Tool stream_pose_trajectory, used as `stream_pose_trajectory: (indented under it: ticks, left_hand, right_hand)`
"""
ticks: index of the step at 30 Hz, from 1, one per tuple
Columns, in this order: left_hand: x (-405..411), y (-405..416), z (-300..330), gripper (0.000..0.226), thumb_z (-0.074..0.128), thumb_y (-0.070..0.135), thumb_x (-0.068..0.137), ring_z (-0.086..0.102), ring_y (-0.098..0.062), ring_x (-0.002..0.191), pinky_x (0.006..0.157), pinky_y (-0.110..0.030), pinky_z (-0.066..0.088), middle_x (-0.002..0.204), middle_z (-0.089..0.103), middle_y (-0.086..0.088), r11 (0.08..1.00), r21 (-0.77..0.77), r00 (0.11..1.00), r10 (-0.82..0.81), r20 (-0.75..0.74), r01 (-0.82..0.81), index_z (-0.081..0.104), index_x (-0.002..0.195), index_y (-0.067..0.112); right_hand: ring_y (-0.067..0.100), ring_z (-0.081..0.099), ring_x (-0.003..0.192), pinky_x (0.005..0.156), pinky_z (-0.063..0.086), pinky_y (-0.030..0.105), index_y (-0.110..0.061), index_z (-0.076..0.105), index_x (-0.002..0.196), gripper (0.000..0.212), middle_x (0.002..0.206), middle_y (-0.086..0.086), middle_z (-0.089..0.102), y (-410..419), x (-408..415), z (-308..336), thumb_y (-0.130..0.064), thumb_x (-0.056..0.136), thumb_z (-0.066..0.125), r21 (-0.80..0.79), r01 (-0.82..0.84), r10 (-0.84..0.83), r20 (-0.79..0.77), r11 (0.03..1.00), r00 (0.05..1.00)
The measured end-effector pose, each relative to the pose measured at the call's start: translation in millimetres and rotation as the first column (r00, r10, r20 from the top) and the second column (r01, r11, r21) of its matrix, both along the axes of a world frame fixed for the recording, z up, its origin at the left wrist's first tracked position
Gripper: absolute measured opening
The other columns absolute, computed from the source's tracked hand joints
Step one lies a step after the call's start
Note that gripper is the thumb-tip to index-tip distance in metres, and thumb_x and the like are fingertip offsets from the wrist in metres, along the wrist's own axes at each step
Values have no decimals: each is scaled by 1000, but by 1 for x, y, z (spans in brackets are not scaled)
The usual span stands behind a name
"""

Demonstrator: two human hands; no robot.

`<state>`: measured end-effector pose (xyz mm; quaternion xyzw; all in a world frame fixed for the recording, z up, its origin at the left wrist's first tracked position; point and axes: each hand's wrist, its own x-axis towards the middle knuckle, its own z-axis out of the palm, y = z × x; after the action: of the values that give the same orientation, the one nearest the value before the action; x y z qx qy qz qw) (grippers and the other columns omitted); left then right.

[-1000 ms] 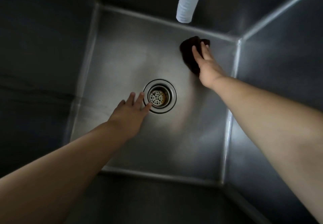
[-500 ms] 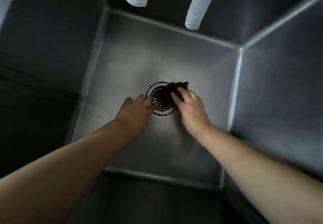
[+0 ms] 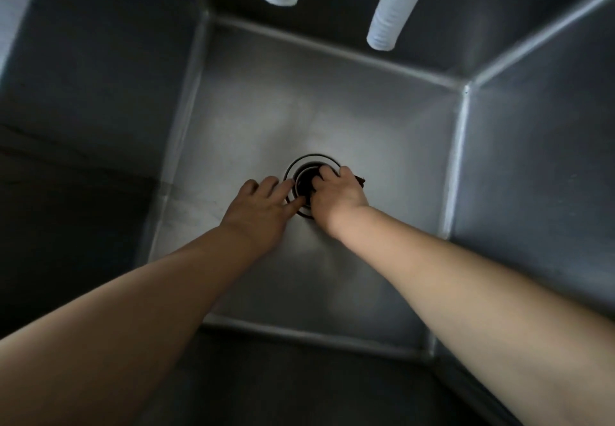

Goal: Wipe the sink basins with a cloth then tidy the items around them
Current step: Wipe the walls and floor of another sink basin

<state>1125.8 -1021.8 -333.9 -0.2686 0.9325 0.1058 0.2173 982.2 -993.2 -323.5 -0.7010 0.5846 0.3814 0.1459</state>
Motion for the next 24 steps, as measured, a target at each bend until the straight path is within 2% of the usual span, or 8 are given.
stream_pose_trajectory:
  ticks: [4,8,10,13,16,17,19,24]
  left_hand:
    - [1,-1,-2,56,36,25,96,14,-28,140,107,-41,19,157,9,-6,1000,24,1000,13,-6,-13,19,149,29]
    - [3,-1,-3,58,36,25,95,10,-28,141,109,-41,15,158,4,-5,999,43,1000,10,8,-11,16,150,30]
    - [5,-3,-6,59,37,25,96,10,-27,142,110,-41,14,159,4,-4,998,54,1000,11,-12,-10,15,150,31]
    - [8,-4,-9,58,39,25,96,14,-28,142,111,-41,15,159,9,-5,997,74,998,26,-56,-22,18,150,31]
    - [9,-5,-9,58,40,24,95,18,-30,142,111,-42,18,158,12,-6,998,61,997,6,-73,-1,21,149,30]
    - [10,-5,-9,58,42,23,94,20,-31,141,110,-42,19,157,16,-7,999,51,996,3,-91,2,24,149,29]
    - [9,-5,-8,59,43,24,94,18,-31,142,111,-43,17,158,14,-7,998,67,997,4,-77,1,22,149,28]
    - [8,-6,-8,60,37,27,97,7,-29,143,112,-41,11,159,0,-4,998,57,999,-30,14,29,10,150,32]
  right_hand:
    - [24,23,130,99,26,39,-26,54,125,32,134,-1,45,-7,9,0,-32,95,45,54,48,-47,-15,997,999]
    - [23,26,129,102,26,38,-24,59,116,26,127,-1,52,-16,8,0,-25,93,47,82,227,-235,105,970,966]
    - [23,30,126,100,27,37,-22,60,114,26,123,1,54,-14,4,2,-22,93,46,61,305,-311,198,950,929]
    - [24,31,124,100,27,33,-24,57,125,38,129,1,50,2,-5,0,-13,92,42,14,422,-397,364,907,842]
    - [27,31,123,92,22,23,-29,49,134,45,138,-1,42,19,-4,-6,-14,92,41,-95,605,-495,483,790,722]
    - [27,30,123,90,22,24,-27,47,135,44,138,-1,42,21,-1,-7,-15,93,42,-149,612,-484,481,777,731]
    - [25,30,125,93,24,30,-23,46,135,41,137,1,43,20,5,-10,-18,95,42,-192,545,-427,436,816,792]
    - [25,30,123,96,29,36,-26,52,128,34,134,-2,43,-1,0,-3,-25,96,42,-92,354,-306,336,931,891]
